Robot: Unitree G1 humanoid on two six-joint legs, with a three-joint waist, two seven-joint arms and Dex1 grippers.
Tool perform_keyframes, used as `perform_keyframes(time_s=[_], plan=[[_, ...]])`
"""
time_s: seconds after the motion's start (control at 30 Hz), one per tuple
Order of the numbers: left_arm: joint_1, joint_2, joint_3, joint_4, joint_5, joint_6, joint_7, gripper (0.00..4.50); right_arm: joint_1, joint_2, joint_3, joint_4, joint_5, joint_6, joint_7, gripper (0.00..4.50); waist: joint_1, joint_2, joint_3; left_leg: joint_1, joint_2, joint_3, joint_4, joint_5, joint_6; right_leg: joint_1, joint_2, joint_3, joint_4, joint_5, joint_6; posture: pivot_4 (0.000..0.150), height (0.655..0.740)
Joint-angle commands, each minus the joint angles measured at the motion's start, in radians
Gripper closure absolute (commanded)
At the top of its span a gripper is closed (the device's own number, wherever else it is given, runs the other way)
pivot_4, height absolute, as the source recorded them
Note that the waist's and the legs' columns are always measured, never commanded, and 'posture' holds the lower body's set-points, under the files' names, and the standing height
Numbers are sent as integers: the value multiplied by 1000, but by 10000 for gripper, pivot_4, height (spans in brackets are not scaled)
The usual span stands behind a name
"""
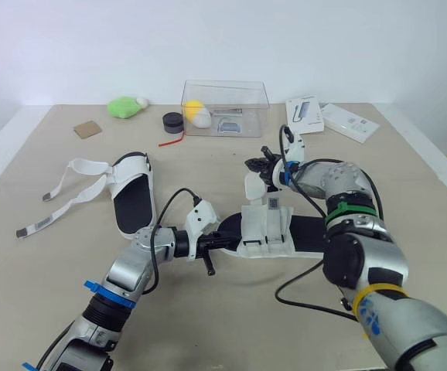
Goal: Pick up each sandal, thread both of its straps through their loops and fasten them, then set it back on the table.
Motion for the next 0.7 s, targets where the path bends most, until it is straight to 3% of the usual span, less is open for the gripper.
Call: perform_keyframes(time_s=[0.03,0.17,0.33,0.43,0.7], plan=[[17,1,-37,52,33,22,16,45000,116,-29,185,-387,-19,-141,264,44377,1,0,0,-1,0,-1,0,0,0,0,0,-1,0,0,1,1500,7400],[21,8,-37,51,34,19,12,45000,310,-74,294,-730,-67,-418,459,44377,2,1,0,-2,0,0,1,0,0,-2,0,0,0,0,1,1500,7400],[21,10,-38,52,35,18,11,45000,471,-180,428,-827,-289,-1002,657,44377,0,1,0,-2,0,1,1,0,0,-2,0,0,0,0,1,1500,7400],[21,11,-39,51,35,18,11,45000,524,-237,475,-764,-351,-1451,780,44377,1,1,0,-2,0,1,1,0,0,-2,0,0,0,0,1,1500,7400],[28,15,-43,41,32,24,7,45000,442,-307,589,-370,-430,-2173,842,44377,-4,0,1,6,1,3,1,0,0,3,1,2,0,-2,-6,1500,7400]])
